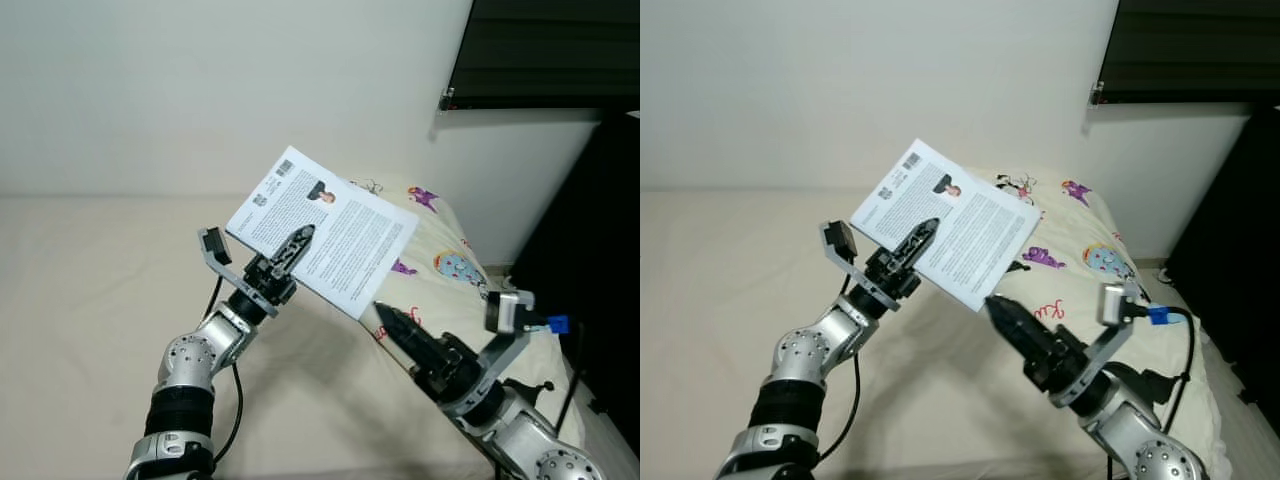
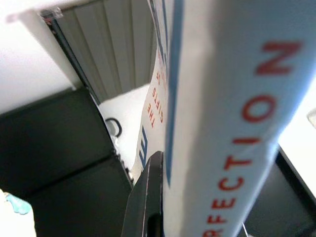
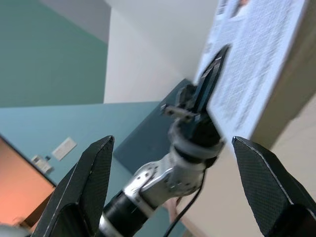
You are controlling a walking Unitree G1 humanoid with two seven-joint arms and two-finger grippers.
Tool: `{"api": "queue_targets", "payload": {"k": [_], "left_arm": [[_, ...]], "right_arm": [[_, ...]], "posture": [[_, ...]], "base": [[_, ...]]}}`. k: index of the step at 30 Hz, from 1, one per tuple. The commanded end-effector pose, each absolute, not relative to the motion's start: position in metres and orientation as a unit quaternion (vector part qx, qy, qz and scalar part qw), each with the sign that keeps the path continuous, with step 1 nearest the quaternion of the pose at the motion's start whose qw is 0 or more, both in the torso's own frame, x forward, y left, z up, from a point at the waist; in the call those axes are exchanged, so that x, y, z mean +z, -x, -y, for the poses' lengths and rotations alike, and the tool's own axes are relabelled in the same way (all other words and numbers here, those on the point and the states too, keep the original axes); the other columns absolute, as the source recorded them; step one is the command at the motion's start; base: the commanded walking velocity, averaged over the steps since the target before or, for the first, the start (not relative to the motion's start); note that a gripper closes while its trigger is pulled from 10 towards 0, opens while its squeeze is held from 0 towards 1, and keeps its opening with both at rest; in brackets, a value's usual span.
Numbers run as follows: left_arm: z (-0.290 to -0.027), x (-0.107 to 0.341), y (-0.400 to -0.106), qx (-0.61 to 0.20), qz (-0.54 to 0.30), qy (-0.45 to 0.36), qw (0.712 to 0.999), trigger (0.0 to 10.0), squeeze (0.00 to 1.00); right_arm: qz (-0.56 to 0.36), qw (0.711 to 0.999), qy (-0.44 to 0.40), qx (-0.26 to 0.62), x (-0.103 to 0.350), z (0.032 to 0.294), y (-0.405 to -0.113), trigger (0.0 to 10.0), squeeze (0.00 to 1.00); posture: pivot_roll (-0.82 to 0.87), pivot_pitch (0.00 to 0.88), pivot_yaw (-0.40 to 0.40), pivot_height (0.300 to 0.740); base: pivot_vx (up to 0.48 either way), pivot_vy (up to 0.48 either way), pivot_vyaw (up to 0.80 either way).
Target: Clean up the room
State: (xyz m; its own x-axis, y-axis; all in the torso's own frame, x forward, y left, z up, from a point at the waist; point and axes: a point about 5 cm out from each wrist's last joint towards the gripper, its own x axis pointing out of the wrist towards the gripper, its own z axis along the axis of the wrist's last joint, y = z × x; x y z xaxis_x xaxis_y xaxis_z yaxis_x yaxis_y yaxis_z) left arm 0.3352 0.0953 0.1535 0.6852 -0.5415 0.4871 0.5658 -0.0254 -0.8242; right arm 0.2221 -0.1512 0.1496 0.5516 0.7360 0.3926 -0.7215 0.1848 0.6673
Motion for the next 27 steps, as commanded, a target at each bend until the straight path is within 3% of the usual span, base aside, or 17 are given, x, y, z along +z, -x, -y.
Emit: {"api": "queue_targets", "payload": {"k": [1,12,27], "left_arm": [[-0.091,0.159,-0.336,-0.411,0.015,0.596,0.69,0.0,0.0],[-0.078,0.161,-0.322,-0.471,0.003,0.591,0.655,0.0,0.0],[-0.086,0.168,-0.324,-0.487,0.017,0.579,0.654,0.0,0.0]], "right_arm": [[-0.005,0.772,-0.422,0.476,0.152,0.149,-0.223,10.0,0.0],[-0.024,0.814,-0.424,0.396,0.139,0.16,-0.243,10.0,0.0],[-0.054,0.832,-0.449,0.32,0.113,0.179,-0.232,10.0,0.0]], "posture": [[-0.03,0.0,-0.007,0.74],[-0.01,0.0,-0.011,0.74],[-0.01,0.0,-0.006,0.74]], "base": [[0.0,0.0,0.0],[0.0,0.0,0.0],[0.0,0.0,0.0]]}}
